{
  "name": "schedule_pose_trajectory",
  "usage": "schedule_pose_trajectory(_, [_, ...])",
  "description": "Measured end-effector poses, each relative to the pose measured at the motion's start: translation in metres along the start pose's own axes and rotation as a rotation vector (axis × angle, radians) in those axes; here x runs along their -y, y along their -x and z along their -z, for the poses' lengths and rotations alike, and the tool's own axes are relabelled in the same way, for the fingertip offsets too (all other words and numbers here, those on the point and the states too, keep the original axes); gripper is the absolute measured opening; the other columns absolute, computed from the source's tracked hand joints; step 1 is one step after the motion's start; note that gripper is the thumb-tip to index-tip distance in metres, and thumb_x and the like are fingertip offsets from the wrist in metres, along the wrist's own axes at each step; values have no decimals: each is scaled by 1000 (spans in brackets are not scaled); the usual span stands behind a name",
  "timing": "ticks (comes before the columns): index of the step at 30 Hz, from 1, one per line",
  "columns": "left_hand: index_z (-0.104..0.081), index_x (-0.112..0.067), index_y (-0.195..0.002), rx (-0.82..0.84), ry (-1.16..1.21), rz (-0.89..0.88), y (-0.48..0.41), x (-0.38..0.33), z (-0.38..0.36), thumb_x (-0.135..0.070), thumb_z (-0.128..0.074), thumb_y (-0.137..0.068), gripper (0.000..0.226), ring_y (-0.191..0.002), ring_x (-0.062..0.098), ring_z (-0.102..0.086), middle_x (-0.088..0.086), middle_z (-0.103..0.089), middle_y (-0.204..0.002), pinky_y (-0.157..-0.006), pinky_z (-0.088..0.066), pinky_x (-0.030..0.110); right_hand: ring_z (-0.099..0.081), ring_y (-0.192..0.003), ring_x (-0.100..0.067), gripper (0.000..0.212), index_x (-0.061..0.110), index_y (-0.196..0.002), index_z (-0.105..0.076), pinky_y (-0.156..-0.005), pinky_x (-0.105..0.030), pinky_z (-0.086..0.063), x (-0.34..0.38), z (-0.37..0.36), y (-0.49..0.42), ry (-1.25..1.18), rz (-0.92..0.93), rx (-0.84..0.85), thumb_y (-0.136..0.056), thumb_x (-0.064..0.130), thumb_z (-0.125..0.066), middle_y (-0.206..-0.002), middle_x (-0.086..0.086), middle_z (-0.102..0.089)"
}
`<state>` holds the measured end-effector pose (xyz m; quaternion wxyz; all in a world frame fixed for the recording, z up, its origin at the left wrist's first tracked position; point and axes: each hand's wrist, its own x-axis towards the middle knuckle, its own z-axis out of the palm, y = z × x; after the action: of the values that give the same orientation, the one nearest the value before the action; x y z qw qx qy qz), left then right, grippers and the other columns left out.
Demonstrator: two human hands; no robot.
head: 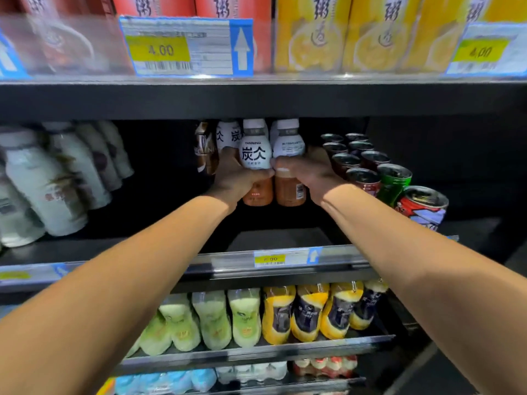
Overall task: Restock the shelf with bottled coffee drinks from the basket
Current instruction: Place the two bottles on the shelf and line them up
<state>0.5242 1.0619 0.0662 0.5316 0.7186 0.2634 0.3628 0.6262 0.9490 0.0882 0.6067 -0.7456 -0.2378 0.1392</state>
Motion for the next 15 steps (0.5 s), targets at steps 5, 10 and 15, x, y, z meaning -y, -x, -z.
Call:
schedule_pose_trajectory(5, [-47,-11,-126,-60,-77,-41,-17,10,-10,-11,-92,-60,80,-100,15,-63,1,-65,-112,-76,-50,26,-70,-89,-15,60,16,-115,-66,-77,-30,-58,-7,-7,-17,106,66,-38,-62,30,-91,-105,1,-74])
schedule_pose_trajectory(10, [-44,-12,-127,-36,-156,-58,-37,20,-13,-18,-93,-60,83,-108,21,-62,3,-64,-118,-92,-53,38,-64,-98,-17,78,9,-128,-46,-76,-27,-51,-8,-5,-29,107,92,-51,-66,27,-91,-113,-1,-64])
schedule_pose_trajectory(15, [-42,-10,-131,-41,-192,-58,-45,20,-19,-20,-89,-69,79,-109,19,-58,3,-62,-121,-82,-43,24,-61,-97,-18,74,10,-126,-44,-80,-28,-48,-8,-5,-39,147,99,-50,-70,27,-89,-123,-6,-63])
